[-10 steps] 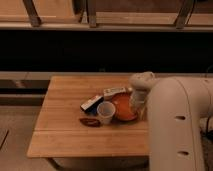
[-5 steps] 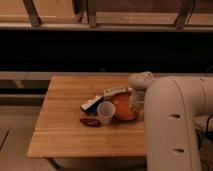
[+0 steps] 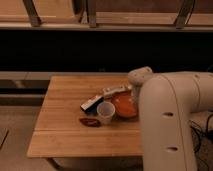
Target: Drag the ceramic bowl in a circle
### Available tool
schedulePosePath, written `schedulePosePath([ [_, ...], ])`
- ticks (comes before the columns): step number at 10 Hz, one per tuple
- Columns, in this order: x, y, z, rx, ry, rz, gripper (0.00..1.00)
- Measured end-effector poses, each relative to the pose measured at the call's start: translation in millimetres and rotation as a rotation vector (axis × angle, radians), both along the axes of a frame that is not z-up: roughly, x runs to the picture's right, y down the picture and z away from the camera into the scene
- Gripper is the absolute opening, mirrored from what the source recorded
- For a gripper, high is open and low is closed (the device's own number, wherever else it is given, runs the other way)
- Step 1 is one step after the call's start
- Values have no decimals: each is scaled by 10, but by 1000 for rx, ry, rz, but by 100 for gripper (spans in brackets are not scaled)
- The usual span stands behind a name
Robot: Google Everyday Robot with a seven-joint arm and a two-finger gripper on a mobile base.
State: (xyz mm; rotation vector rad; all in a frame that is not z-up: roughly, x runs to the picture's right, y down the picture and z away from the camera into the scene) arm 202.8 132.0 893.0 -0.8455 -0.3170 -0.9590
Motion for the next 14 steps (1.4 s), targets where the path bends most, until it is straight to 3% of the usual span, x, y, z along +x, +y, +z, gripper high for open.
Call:
schedulePosePath([
  [3,-272,-41,126,-15,-43,-59,8],
  [6,-481,80,93,-50,-73,-66,8],
  [8,-369,249,-49,-84,-32,-38,8],
  [10,-52,336,-224,-97,55,-10,8],
  [13,419,113,-348,-52,165,9,8],
  [14,471,10,-328,-34,175,9,8],
])
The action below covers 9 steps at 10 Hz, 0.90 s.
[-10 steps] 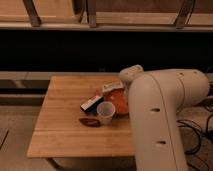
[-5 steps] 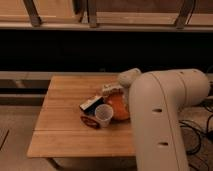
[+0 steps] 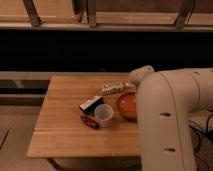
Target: Drag the ceramic bowl in a circle
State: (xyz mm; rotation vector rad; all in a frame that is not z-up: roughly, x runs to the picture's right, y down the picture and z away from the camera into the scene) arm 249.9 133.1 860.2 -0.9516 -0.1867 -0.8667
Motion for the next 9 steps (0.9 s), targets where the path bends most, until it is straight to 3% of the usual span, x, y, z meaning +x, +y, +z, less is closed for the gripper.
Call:
schedulePosePath([
  [2,-54,-241,150,30,-21,-36,8],
  [5,-352,-287,288,26,-83,-67,8],
  [7,-649,-127,229,2,-136,-51,8],
  [9,-849,167,83,-39,-158,-3,8],
])
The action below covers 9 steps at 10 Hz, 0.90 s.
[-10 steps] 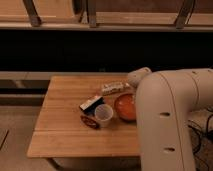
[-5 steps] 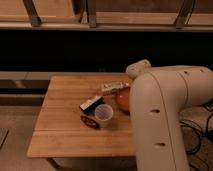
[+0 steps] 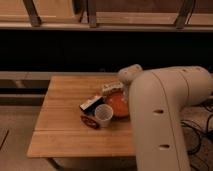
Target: Drag the ceramic bowl in a circle
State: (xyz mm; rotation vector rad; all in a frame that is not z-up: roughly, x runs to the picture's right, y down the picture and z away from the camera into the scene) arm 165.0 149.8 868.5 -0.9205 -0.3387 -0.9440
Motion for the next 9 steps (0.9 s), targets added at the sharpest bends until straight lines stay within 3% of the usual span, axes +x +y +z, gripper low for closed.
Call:
schedulePosePath([
  [2,60,278,-152,-44,31,40,8],
  [4,360,323,-265,-42,111,67,8],
  [7,820,-75,-369,34,213,13,8],
  [9,913,-334,-309,66,226,-37,8],
])
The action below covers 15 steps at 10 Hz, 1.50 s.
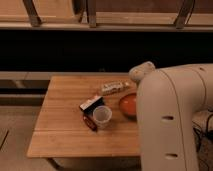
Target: Drag the ceramic bowl in a circle
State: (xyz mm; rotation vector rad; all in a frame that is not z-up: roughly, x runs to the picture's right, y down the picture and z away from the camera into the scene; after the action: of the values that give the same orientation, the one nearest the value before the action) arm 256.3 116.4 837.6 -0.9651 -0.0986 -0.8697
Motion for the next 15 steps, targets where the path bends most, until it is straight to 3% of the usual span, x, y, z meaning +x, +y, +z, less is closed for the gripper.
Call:
schedulePosePath([
  [2,-115,-97,167,-2,-34,-34,8],
  [4,-420,-77,357,-17,-105,-54,8],
  [6,-754,63,433,-36,-187,-39,8],
  [8,-969,334,376,-75,-238,-12,8],
  [10,-836,508,246,-88,-196,17,8],
  [12,-750,526,210,-84,-176,24,11],
  [15,-781,521,214,-84,-179,25,39],
])
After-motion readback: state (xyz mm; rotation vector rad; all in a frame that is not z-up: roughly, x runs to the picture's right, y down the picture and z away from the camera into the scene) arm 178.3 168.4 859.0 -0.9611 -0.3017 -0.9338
